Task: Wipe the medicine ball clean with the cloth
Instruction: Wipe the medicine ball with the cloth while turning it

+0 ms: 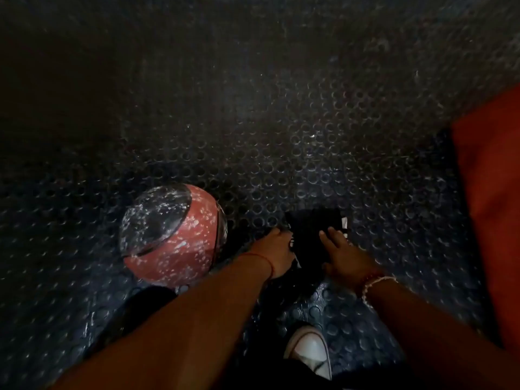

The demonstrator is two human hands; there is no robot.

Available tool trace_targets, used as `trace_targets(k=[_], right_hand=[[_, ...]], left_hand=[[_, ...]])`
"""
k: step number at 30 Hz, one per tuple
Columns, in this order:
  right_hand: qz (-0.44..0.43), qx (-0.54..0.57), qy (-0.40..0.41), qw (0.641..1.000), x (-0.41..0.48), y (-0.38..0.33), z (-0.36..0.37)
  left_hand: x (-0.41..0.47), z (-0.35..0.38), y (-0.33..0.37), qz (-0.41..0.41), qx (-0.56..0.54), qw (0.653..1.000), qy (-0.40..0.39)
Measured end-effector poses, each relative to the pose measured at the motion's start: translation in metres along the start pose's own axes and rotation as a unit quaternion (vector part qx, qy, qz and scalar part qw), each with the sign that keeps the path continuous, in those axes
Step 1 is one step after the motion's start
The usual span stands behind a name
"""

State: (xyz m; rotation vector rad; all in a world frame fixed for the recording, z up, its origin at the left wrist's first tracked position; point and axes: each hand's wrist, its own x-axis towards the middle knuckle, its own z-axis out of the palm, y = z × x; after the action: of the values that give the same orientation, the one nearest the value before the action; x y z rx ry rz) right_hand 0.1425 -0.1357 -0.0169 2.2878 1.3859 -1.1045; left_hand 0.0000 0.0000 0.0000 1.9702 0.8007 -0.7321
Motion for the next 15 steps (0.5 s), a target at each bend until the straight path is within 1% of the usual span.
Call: trace_targets(k=[2,6,8,12,14,15], right_hand=[[0.004,-0.013,0.002,1.000,0.006,0.004,0.004],[-0.015,-0.006,0.053,0.998,0.013,0.008,0.021],[-0.028,0.010,0.081,0.996,0.014,0.010,0.025],[-0.039,0.018,0.101,0.994,0.014,0.015,0.025],[-0.040,0.007,0.106,0.994,0.013,0.015,0.024],[-0.048,-0.008,0.122,0.991,0.013,0.014,0.024]], left_hand=[[0.009,0.008,-0.001,0.001,0.006,1.000,0.019],[0.032,0.026,0.003,0.023,0.021,0.998,0.060],[0.042,0.027,0.008,0.027,0.022,0.995,0.094],[0.051,0.028,0.015,0.008,-0.001,0.990,0.137],[0.052,0.032,0.017,0.000,-0.024,0.989,0.149],[0.052,0.035,0.018,-0.005,-0.042,0.987,0.155]])
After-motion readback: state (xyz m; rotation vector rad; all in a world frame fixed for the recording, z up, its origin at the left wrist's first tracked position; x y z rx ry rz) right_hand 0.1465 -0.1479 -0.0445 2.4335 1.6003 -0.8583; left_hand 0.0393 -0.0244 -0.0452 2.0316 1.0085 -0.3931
